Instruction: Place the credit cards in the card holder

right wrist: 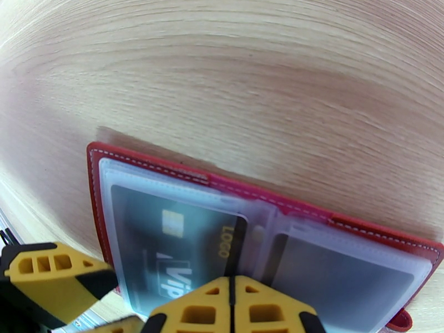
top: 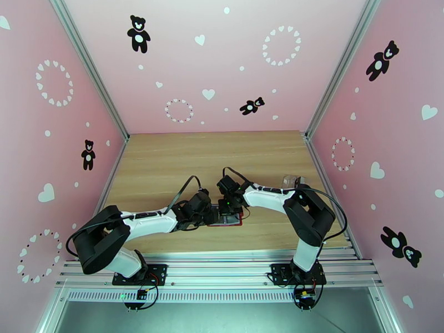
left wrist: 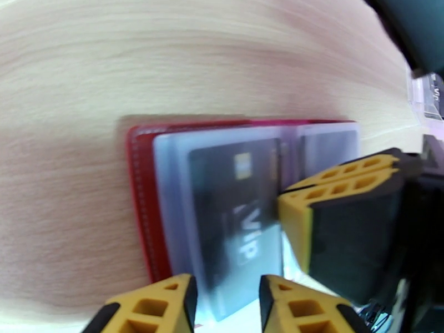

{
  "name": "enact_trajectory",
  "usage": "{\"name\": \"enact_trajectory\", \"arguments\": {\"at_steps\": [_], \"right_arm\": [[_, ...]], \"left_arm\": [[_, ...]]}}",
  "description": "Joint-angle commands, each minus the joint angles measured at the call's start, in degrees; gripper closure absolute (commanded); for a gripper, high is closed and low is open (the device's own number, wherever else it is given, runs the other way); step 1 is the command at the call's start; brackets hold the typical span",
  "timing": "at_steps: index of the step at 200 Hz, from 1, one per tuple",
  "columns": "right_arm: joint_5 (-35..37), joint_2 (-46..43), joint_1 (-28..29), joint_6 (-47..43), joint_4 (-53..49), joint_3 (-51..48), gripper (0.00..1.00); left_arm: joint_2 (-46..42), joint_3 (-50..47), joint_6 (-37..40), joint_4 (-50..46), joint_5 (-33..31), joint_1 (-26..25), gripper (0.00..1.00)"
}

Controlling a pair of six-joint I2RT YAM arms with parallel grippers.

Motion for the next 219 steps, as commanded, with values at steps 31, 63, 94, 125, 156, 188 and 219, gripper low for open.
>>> {"name": "enact_trajectory", "arguments": {"at_steps": [31, 63, 94, 125, 156, 188, 219], "right_arm": [[0.60, 2.03, 0.58, -0.51, -1.36, -1.59, 0.92], [0.55, 2.06, 0.71, -0.42, -1.20, -1.54, 0.92], [0.65, 2.17, 0.85, -0.42, -1.20, -1.61, 0.92], [0.73, 2.12, 0.88, -0.33, -1.12, -1.62, 0.92], [0.73, 2.14, 0.95, -0.33, -1.03, -1.71, 0.92], [0.73, 2.29, 1.00, -0.31, -0.87, -1.80, 0.92], [0.55, 2.21, 1.02, -0.25, -0.67, -1.78, 0.92]], "left_arm": [[1.35, 1.66, 0.89, -1.25, 0.37, -0.73, 0.64], [0.84, 1.29, 0.75, -1.33, 0.16, -0.82, 0.64], [0.06, 1.01, 0.51, -2.52, -1.34, -0.79, 0.64], [1.14, 1.35, 0.40, -3.19, -1.81, -0.78, 0.64], [2.19, 1.63, 0.34, -2.53, -1.13, -0.79, 0.65], [2.01, 1.64, 0.54, -1.77, -0.44, -0.83, 0.65], [1.54, 1.64, 0.77, -0.68, 0.23, -0.91, 0.64]]}}
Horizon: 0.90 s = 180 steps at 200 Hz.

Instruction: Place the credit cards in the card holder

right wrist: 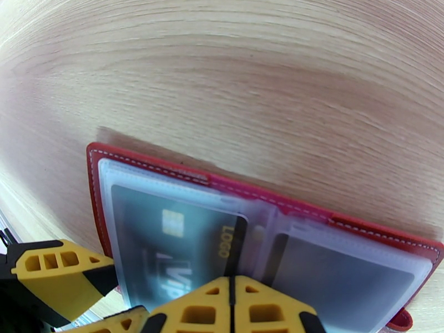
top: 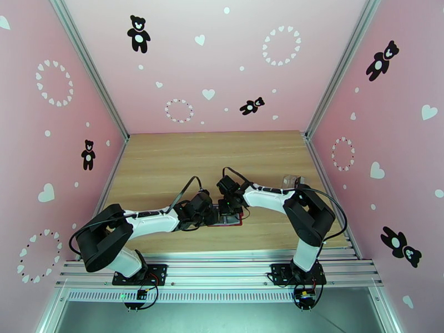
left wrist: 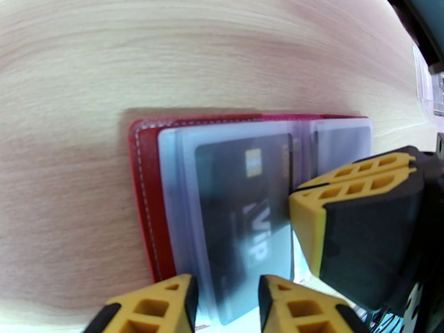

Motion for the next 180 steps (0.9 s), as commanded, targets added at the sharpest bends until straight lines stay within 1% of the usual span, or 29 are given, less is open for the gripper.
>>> {"name": "enact_trajectory", "arguments": {"at_steps": [1, 34, 86, 119, 145, 159, 180], "right_arm": [[0.48, 2.21, 0.80, -0.27, -0.76, -1.79, 0.92], [-0.41, 0.56, 0.93, 0.42, 0.10, -2.37, 0.92], [1.16, -3.62, 1.13, 0.79, -0.72, -2.99, 0.91], [3.11, -6.27, 1.16, 0.57, -2.57, -2.90, 0.83], [6.86, -10.07, 0.72, -0.21, -6.04, -2.77, 0.74], [9.34, -12.41, 0.06, -0.96, -8.26, -2.77, 0.71], [12.32, -16.22, -1.78, -2.33, -11.59, -3.80, 0.70]], "left_arm": [[0.16, 1.23, 0.81, 0.79, 0.70, -0.56, 0.64], [-0.16, 2.14, 1.06, 1.60, 2.46, -0.63, 0.65], [-1.52, 3.27, 1.70, 0.97, 2.18, -0.96, 0.64], [-1.71, 3.88, 1.73, 1.10, 2.36, -1.18, 0.64], [-1.62, 5.28, 2.13, 0.39, 2.36, -1.65, 0.65], [-1.08, 6.24, 2.27, 0.16, 2.78, -1.99, 0.64], [0.16, 8.23, 2.63, -0.49, 3.16, -2.53, 0.64]]}}
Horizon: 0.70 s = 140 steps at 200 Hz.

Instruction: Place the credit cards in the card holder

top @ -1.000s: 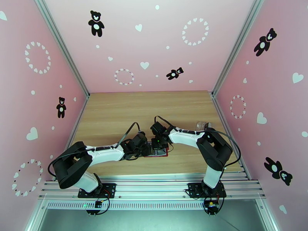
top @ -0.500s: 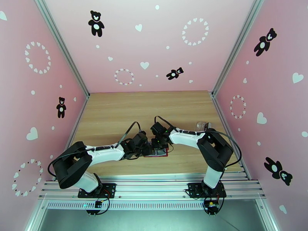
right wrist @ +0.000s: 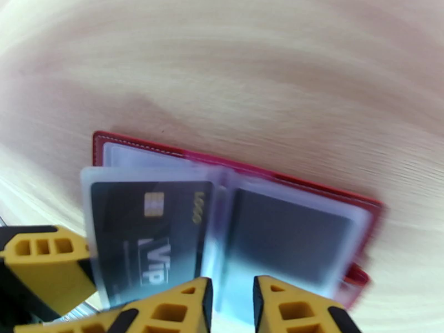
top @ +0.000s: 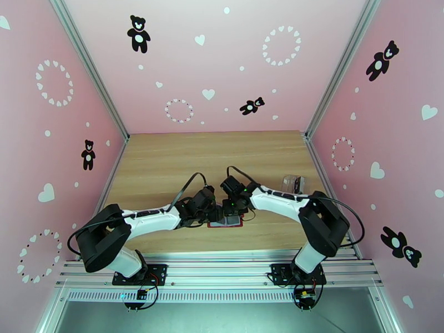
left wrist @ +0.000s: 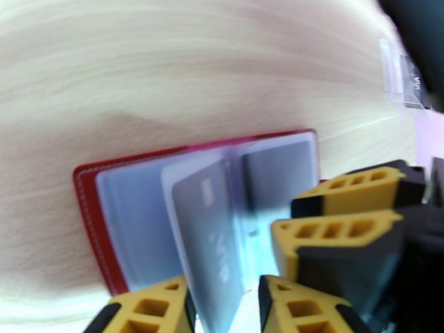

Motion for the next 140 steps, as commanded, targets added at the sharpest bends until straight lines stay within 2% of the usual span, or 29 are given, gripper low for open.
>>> {"name": "enact_trajectory", "arguments": {"at_steps": [1, 82, 140], "right_arm": [[4.88, -5.44, -1.65, -1.89, -5.64, -1.37, 0.70], [4.96, -22.76, -14.49, -5.55, -10.49, -11.73, 0.67], [4.96, -23.17, -19.48, -7.50, -10.86, -10.38, 0.63]], "left_arm": [[0.32, 3.72, 1.32, -0.77, 1.23, -1.18, 0.64], [10.40, 15.22, 4.33, -3.43, 3.25, -3.78, 0.65], [4.46, 13.72, 6.15, -6.82, 0.15, -3.65, 0.65]]}}
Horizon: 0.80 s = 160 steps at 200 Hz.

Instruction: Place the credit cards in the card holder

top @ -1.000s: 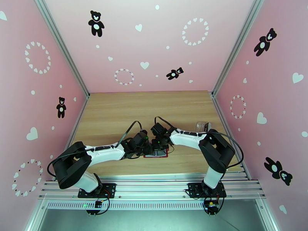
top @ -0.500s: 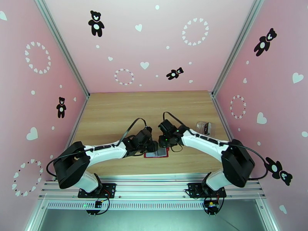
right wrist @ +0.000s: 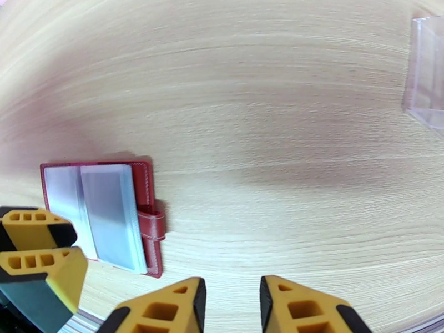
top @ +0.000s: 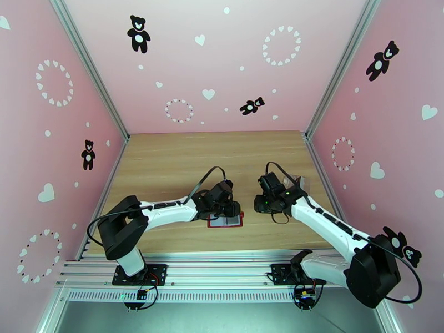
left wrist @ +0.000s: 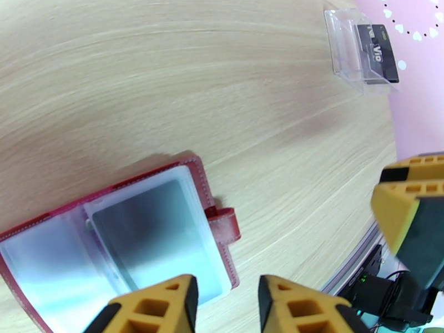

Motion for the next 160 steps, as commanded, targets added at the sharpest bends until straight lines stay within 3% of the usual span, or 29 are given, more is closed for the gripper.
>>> {"name": "enact_trajectory", "arguments": {"at_steps": [1, 38, 60, 89, 124, 160], "right_arm": [[0.46, 0.00, -1.75, -1.69, -1.65, 0.79, 0.63], [4.37, 3.75, -8.12, -5.15, -4.40, 6.83, 0.56], [11.45, 7.53, -11.77, -6.76, -7.02, 11.51, 0.54], [11.09, 11.69, -18.86, -9.42, -8.10, 15.94, 0.51], [10.39, 15.96, -27.42, -12.22, -7.85, 19.71, 0.47], [10.42, 22.75, -31.41, -14.42, -9.90, 25.94, 0.47]], "left_arm": [[-4.65, -0.56, 1.78, -2.63, -1.64, -0.15, 0.65], [-13.90, -6.58, 1.18, -4.86, -6.02, 0.67, 0.64], [-19.73, -10.75, -0.20, -7.09, -9.67, 0.85, 0.62], [-25.55, -17.79, -1.92, -6.94, -11.03, 1.53, 0.59], [-25.75, -19.34, -1.52, -5.47, -10.08, 2.72, 0.58], [-24.34, -19.58, -0.63, -4.28, -9.11, 3.38, 0.58]]}}
